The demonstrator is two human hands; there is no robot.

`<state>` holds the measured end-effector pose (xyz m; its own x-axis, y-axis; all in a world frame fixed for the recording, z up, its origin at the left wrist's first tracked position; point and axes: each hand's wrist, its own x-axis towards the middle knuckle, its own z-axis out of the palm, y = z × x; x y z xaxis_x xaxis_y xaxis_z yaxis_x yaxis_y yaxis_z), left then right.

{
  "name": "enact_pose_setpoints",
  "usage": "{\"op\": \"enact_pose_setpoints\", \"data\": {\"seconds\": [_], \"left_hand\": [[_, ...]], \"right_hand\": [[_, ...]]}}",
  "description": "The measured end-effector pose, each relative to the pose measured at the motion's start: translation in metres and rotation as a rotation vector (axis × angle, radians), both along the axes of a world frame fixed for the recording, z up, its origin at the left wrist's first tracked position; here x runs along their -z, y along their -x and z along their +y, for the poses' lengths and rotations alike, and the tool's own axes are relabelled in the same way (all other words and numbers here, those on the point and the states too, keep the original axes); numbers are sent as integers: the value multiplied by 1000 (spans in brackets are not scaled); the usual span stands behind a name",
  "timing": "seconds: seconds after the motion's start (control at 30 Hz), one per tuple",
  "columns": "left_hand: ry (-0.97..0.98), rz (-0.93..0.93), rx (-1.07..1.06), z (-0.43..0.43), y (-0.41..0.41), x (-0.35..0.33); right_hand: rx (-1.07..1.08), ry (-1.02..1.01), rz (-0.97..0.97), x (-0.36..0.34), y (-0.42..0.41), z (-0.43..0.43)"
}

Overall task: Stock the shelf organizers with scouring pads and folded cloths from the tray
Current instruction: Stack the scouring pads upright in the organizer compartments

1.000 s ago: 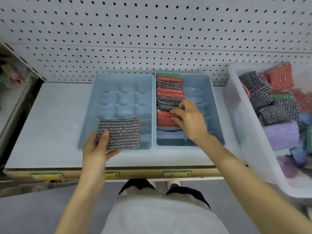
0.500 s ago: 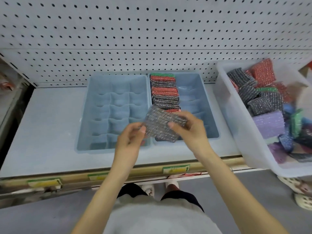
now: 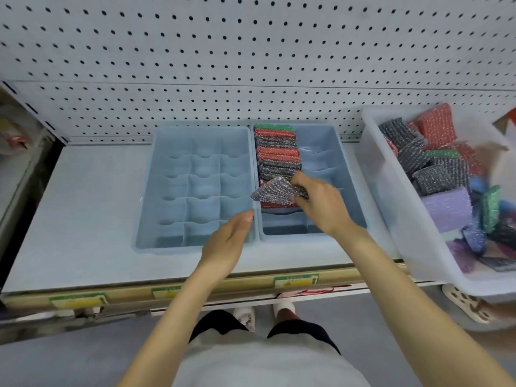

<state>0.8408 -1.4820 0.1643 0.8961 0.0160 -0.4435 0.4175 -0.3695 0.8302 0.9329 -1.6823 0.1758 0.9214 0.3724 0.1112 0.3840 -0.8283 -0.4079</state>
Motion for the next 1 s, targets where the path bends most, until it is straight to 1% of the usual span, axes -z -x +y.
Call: {"op": "enact_pose_setpoints", "data": {"seconds": [0.13, 0.27, 0.37, 0.43, 0.53, 0.6, 0.67, 0.7, 0.83, 1.0], "left_hand": [[40, 29, 15, 1, 0, 0], [144, 75, 25, 3, -4, -11], [145, 103, 59, 5, -6, -14], [140, 112, 69, 6, -5, -12], [24, 76, 137, 5, -2, -6], [-82, 18, 181, 2, 2, -5], [-141, -37, 210, 1, 4, -5], [-164, -51, 222, 0, 4, -4], [-203, -36, 237, -1, 3, 1], [-199, -16, 248, 0, 4, 2]], "right_hand": [[-46, 133, -108, -4, 4, -4], [-50, 243, -144, -5, 2, -3], [-42, 381, -223, -8, -5, -8], [-70, 467, -217, -7, -7, -3], [-132, 431, -173, 4, -7, 12], [-115, 369, -187, 10, -7, 15], [-104, 312, -210, 14, -6, 13], [-131, 309, -221, 17, -5, 11], [-248, 308, -199, 20, -8, 8], [-230, 182, -220, 8, -13, 0]]}}
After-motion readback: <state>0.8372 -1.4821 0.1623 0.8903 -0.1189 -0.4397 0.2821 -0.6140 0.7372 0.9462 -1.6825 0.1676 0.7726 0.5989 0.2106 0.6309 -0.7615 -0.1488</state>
